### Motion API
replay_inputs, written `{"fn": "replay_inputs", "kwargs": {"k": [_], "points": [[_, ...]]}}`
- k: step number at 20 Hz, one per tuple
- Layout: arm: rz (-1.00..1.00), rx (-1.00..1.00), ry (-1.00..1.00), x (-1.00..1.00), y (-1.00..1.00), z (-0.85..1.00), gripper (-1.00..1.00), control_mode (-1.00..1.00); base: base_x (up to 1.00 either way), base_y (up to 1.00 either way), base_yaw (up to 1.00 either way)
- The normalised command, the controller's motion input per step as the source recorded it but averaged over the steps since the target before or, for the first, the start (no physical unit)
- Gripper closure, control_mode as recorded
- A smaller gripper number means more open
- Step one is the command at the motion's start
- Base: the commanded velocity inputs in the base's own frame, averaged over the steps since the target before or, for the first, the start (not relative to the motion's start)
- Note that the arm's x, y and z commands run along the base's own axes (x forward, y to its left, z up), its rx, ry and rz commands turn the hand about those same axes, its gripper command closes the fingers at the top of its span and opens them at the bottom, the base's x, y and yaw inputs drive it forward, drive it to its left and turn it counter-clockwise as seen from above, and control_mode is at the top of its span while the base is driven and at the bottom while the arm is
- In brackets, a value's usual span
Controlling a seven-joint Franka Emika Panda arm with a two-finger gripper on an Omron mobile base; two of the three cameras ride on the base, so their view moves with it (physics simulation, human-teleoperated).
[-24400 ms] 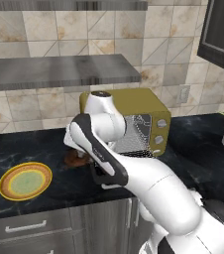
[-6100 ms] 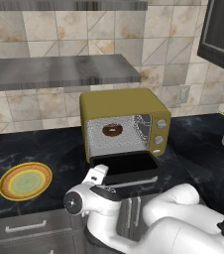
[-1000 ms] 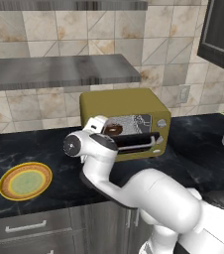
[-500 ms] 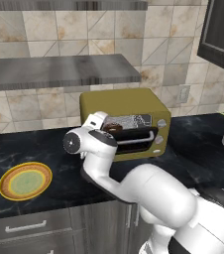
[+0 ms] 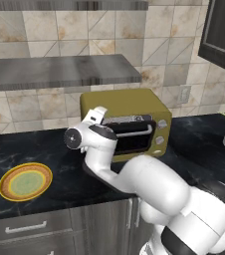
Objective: Pick up the bagel from the plate, place it on the toaster oven rack, close the door, and set the timer.
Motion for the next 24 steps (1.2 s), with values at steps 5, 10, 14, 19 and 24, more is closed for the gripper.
{"fn": "replay_inputs", "kwargs": {"k": [5, 10, 14, 19, 24], "points": [[0.00, 0.00, 0.00, 0.35, 0.00, 0.23, -1.00, -1.00, 0.00, 0.00, 0.00], [0.00, 0.00, 0.00, 0.29, 0.00, 0.18, -1.00, -1.00, 0.00, 0.00, 0.00], [0.00, 0.00, 0.00, 0.29, 0.00, 0.07, -1.00, -1.00, 0.00, 0.00, 0.00], [0.00, 0.00, 0.00, 0.30, 0.00, 0.05, -1.00, -1.00, 0.00, 0.00, 0.00], [0.00, 0.00, 0.00, 0.43, 0.00, 0.01, -1.00, -1.00, 0.00, 0.00, 0.00]]}}
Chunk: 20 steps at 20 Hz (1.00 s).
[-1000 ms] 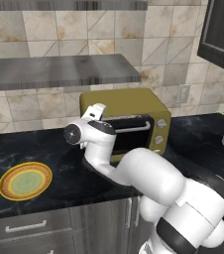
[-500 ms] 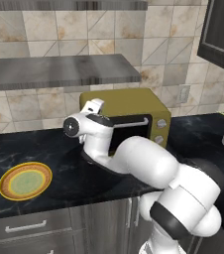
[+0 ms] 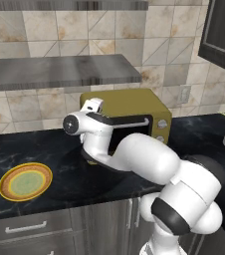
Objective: Pick up the bagel from the plate, place it on the toaster oven rack, close the door, and set the timer.
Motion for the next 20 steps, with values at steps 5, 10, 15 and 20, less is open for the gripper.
{"fn": "replay_inputs", "kwargs": {"k": [5, 10, 15, 20], "points": [[0.00, 0.00, -0.01, 0.12, 0.00, 0.00, -1.00, -1.00, 0.00, 0.00, 0.00], [0.00, 0.00, -0.05, 0.00, 0.00, 0.00, -1.00, -1.00, 0.00, 0.00, 0.00], [0.00, 0.00, -0.03, 0.01, 0.00, 0.05, -1.00, -1.00, 0.00, 0.00, 0.00], [0.00, 0.00, 0.00, 0.03, 0.00, 0.06, -1.00, -1.00, 0.00, 0.00, 0.00]]}}
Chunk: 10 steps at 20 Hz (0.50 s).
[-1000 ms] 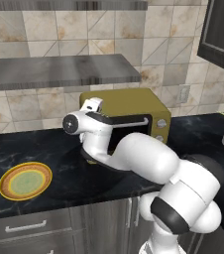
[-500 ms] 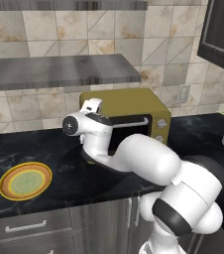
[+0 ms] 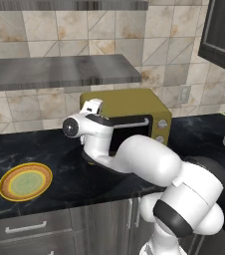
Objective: Pick up the bagel from the plate, place it on the toaster oven rack, close the door, and set the timer.
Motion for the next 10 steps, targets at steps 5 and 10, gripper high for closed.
{"fn": "replay_inputs", "kwargs": {"k": [5, 10], "points": [[0.00, 0.00, 0.00, 0.08, 0.00, 0.00, -1.00, -1.00, 0.00, 0.00, 0.00], [0.00, 0.00, 0.00, 0.15, 0.00, 0.00, -1.00, -1.00, 0.00, 0.00, 0.00]]}}
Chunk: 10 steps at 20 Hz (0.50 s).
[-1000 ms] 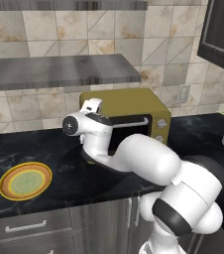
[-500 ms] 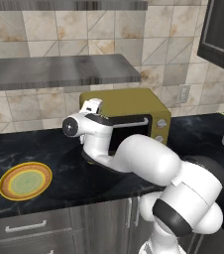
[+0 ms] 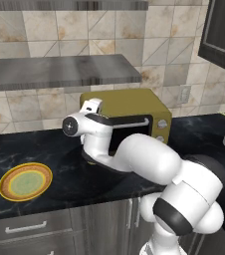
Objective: Pick up the bagel from the plate, place it on the toaster oven rack, close the door, and set the timer.
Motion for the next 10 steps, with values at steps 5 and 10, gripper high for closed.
{"fn": "replay_inputs", "kwargs": {"k": [5, 10], "points": [[0.00, 0.00, 0.00, 0.16, 0.00, -0.08, -1.00, -1.00, 0.00, 0.00, 0.00], [0.00, 0.00, 0.00, 0.13, 0.00, -0.21, -1.00, -1.00, 0.00, 0.00, 0.00]]}}
